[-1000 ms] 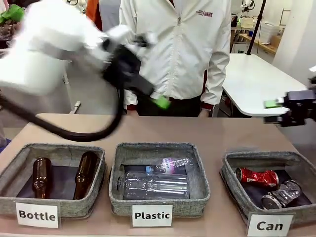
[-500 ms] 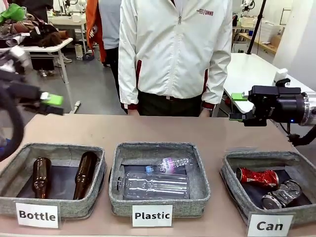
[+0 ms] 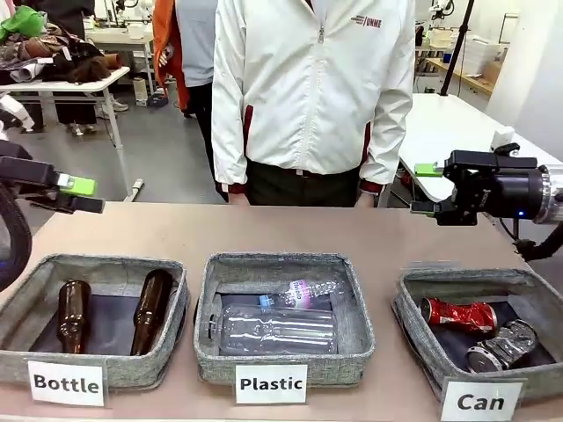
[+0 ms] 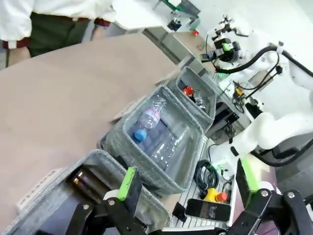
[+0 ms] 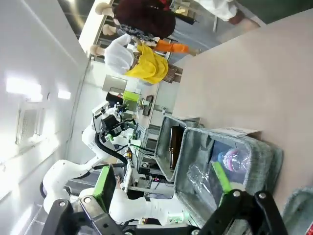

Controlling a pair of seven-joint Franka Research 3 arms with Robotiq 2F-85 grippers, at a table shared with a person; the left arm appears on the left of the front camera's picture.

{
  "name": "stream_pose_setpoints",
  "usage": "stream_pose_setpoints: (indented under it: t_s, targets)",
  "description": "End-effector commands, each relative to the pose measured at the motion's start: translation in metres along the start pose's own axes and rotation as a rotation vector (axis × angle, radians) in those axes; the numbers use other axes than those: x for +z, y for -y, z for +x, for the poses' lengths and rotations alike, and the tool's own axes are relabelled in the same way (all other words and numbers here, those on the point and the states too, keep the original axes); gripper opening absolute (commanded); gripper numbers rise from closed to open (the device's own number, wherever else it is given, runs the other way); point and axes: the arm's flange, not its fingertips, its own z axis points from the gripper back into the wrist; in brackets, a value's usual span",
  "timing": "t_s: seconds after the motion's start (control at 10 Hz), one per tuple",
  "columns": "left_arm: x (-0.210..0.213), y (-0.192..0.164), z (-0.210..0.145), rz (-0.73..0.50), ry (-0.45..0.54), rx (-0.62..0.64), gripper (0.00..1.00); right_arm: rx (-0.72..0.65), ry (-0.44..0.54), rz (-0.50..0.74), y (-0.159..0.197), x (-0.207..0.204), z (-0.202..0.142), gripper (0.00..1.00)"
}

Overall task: Sort the can waste into the basket.
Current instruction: Pick up the can waste from the table and place it in the right Fabric basket.

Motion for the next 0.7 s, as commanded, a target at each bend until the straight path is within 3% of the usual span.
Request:
stream_pose_setpoints:
  t_s: [0.0,0.6]
  targets:
    - [0.0023,0.0021,0.0038,0.008,0.01,0.01,1.0,0.024,-0.01,0.005,-0.0001,-0.0001,-0.0041,1.0]
    - [0.0023,0.0021,0.0038,0.008,0.01,0.01,1.0,0.024,-0.01,0.005,-0.0001,-0.0001,-0.0041,1.0]
